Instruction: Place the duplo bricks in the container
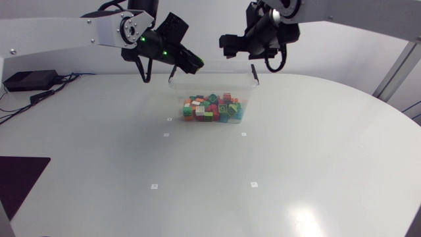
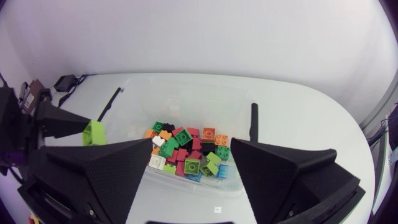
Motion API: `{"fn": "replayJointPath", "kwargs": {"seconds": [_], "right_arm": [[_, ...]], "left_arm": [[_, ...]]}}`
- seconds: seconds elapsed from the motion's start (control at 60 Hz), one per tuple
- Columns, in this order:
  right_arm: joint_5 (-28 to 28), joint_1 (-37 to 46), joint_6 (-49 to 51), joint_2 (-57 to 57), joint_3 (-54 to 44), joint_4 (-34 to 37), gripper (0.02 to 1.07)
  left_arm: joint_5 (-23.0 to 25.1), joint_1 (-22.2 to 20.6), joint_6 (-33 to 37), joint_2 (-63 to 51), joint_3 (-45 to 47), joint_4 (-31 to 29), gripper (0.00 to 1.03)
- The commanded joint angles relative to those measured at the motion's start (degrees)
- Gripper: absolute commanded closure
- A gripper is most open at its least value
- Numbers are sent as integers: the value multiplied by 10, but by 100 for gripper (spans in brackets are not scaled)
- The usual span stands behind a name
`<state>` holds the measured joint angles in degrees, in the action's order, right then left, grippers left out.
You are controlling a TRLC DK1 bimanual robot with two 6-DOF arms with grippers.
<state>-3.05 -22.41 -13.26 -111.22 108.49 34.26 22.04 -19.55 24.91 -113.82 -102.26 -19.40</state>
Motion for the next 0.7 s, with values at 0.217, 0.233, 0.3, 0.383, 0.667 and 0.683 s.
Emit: {"fn": "replayJointPath", "kwargs": {"seconds": [0.217,0.233,0.3,0.383,0.667,0.683], "right_arm": [[-7,13,28,145,-179,-53,12],[-7,15,29,151,-187,-55,12],[-7,17,32,171,-211,-61,12],[-8,20,39,193,-238,-67,12],[-9,51,60,263,-318,-82,8],[-8,54,61,267,-323,-83,7]], "left_arm": [[3,-1,-57,-107,-126,5,69],[3,-1,-59,-112,-132,5,69],[3,-4,-60,-127,-152,1,66],[2,-5,-62,-140,-172,-7,49],[-49,-2,-58,-131,-159,-8,4],[-50,-2,-58,-129,-157,-8,4]]}}
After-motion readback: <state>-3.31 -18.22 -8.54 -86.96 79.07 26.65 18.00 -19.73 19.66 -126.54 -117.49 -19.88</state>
